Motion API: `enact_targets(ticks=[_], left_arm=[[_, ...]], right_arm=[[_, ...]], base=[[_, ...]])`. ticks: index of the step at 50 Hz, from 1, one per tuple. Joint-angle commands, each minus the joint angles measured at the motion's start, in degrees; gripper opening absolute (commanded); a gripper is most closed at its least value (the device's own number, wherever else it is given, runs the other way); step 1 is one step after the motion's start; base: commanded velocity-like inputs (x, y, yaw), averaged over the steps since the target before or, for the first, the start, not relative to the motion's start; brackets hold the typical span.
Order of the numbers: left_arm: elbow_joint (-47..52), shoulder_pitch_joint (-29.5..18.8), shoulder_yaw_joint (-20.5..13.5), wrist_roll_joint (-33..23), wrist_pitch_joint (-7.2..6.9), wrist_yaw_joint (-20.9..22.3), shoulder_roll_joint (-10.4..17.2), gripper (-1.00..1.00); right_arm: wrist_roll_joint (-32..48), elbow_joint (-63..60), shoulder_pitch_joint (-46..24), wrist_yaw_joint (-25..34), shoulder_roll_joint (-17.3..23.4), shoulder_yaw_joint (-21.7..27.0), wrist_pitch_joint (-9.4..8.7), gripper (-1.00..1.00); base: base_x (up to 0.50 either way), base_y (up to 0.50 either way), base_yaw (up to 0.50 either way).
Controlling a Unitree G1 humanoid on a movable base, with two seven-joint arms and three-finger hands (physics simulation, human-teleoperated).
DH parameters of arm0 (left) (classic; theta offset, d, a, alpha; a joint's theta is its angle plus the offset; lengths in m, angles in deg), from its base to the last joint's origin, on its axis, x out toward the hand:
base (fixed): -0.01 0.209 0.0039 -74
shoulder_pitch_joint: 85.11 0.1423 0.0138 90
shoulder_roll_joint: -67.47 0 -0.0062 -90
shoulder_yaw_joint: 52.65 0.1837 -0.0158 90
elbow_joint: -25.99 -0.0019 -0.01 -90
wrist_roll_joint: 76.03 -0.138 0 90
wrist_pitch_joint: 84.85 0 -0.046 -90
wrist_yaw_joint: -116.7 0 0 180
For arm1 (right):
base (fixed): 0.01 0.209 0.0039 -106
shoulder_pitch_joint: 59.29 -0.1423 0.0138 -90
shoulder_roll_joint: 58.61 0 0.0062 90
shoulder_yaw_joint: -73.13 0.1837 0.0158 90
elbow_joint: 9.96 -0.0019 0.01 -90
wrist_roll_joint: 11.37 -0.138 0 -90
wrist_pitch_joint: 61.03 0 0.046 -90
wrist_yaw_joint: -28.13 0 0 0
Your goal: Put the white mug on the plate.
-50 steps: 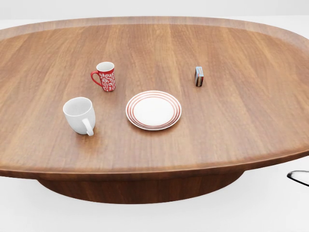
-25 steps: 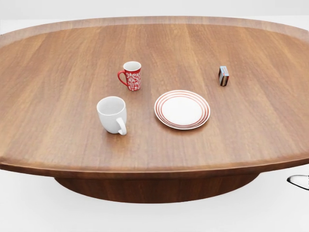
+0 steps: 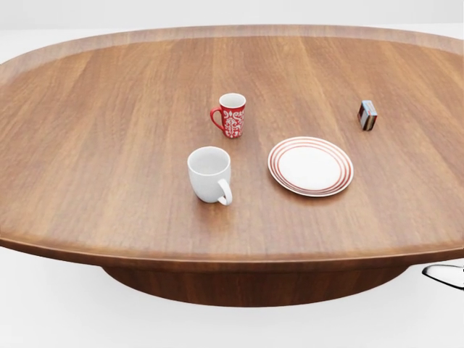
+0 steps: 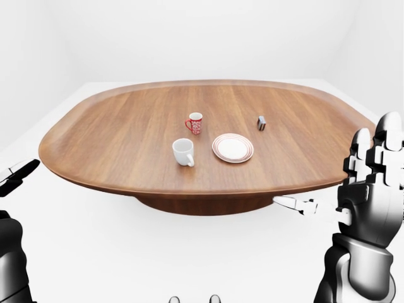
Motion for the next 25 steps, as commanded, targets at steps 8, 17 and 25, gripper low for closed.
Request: enact_targets(ticks=[8, 17, 25], left_arm=[[-0.24, 0.12, 0.20, -0.19, 0.00, 0.50, -0.25, 1.00], [-0.42, 0.16, 0.29, -0.47, 0.00, 0.56, -0.32, 1.00], [-0.37, 0.18, 0.19, -0.48, 0.00, 0.44, -0.26, 1.00]], right_arm=[[0.78, 1.39, 0.23, 0.39, -0.20, -0.87, 0.00, 1.00], [0.47, 1.80, 0.21, 0.44, -0.13, -0.67, 0.00, 1.00], [0.27, 1.81, 0.29, 0.47, -0.14, -0.67, 0.00, 1.00]], base=[[0.31, 0.00, 0.00], [0.31, 0.00, 0.00], [0.31, 0.00, 0.00]])
